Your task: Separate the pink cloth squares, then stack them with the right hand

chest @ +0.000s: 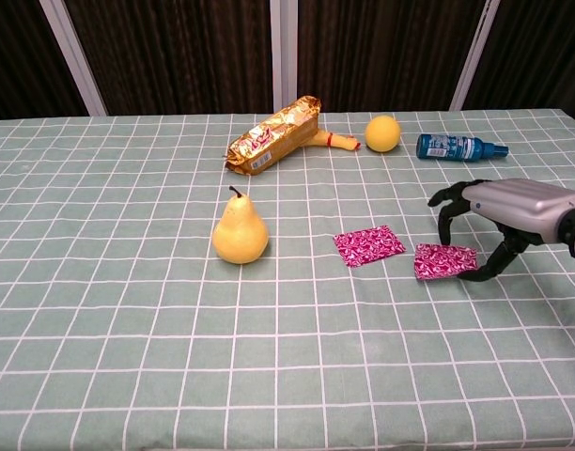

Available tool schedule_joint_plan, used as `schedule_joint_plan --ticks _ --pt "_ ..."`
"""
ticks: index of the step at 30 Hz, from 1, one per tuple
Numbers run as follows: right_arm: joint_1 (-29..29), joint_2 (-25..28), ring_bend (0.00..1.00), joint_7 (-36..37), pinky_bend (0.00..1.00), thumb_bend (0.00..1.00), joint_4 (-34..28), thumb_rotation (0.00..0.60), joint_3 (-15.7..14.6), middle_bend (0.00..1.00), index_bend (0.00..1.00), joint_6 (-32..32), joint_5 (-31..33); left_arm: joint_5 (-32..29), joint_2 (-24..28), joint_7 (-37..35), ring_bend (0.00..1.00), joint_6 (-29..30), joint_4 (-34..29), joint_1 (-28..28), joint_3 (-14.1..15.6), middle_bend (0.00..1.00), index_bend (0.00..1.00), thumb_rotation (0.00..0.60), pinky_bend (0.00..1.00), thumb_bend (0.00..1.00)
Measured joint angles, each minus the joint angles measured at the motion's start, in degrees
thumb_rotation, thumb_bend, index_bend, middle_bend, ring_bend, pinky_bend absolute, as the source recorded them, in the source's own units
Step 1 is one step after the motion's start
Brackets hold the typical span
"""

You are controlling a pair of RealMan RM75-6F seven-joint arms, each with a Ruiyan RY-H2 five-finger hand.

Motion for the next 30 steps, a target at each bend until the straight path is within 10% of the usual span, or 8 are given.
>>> schedule_joint_plan --ticks 30 --pt "14.5 -7.3 0.0 6.2 0.0 0.16 12.5 0.492 1.3 0.09 0.37 -11.4 -7.6 -1.2 0.0 0.8 0.11 -0.4 -0.5 0.4 -0.1 0.16 0.18 0.6 0.16 0.0"
